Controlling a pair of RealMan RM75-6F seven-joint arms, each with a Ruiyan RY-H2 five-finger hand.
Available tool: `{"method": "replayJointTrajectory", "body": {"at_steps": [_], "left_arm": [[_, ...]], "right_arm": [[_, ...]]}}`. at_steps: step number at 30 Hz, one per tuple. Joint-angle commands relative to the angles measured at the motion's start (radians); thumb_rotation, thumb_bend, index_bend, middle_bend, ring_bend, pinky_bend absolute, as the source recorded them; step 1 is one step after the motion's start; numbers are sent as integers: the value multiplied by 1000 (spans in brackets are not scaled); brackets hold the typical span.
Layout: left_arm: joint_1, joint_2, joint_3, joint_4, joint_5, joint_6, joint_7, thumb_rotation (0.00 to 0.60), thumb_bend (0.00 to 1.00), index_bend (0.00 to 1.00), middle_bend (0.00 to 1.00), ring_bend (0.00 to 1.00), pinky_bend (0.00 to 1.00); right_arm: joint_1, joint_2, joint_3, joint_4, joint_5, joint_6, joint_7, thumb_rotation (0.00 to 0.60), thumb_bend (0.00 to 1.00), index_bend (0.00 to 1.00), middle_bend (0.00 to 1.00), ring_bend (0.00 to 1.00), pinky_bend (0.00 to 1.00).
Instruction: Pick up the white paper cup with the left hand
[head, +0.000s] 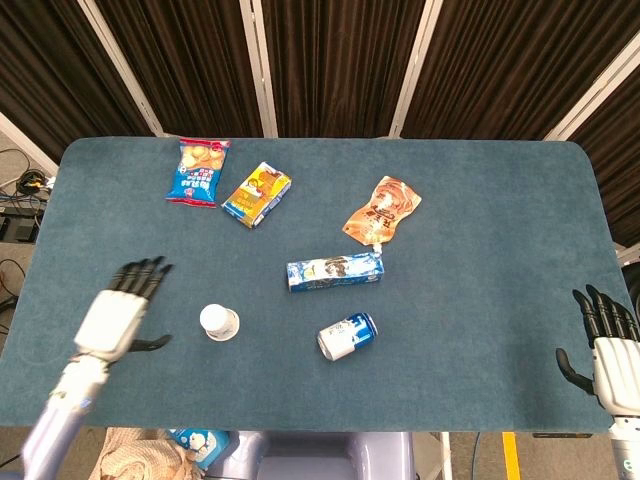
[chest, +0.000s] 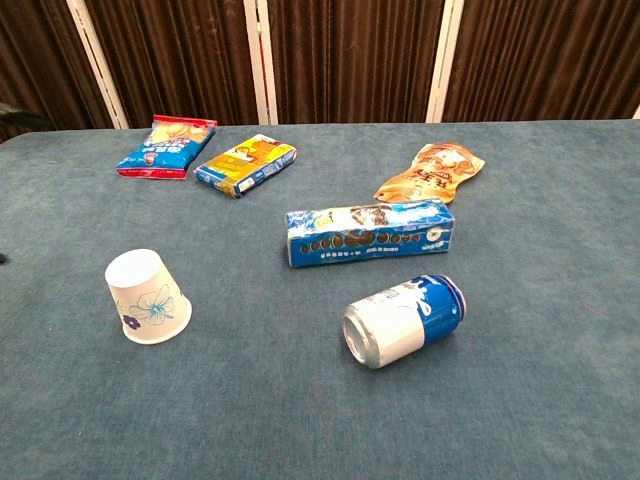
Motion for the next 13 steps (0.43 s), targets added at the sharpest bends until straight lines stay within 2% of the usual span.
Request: {"method": "replayJointTrajectory", "body": {"at_steps": [1, 5, 8, 13], "left_arm": [[108, 78, 51, 30, 73, 124, -93, 600, 97, 0, 0, 0, 13], [199, 83, 71, 110, 88, 209, -197, 600, 78, 0, 0, 0, 0], [238, 92, 83, 145, 85, 226, -235, 600, 70, 0, 0, 0, 0], [267, 102, 63, 164, 69, 226, -306, 600, 68, 0, 0, 0, 0]], "right_arm": [[1, -3, -1, 1, -5, 3, -10, 600, 382, 0, 0, 0, 81], [1, -7, -2, 1, -9, 4, -22, 600, 382, 0, 0, 0, 81], [1, -10, -4, 1, -13, 4, -27, 600, 383, 0, 0, 0, 80], [1, -12, -4, 4, -17, 8, -24, 600, 382, 0, 0, 0, 81]]}}
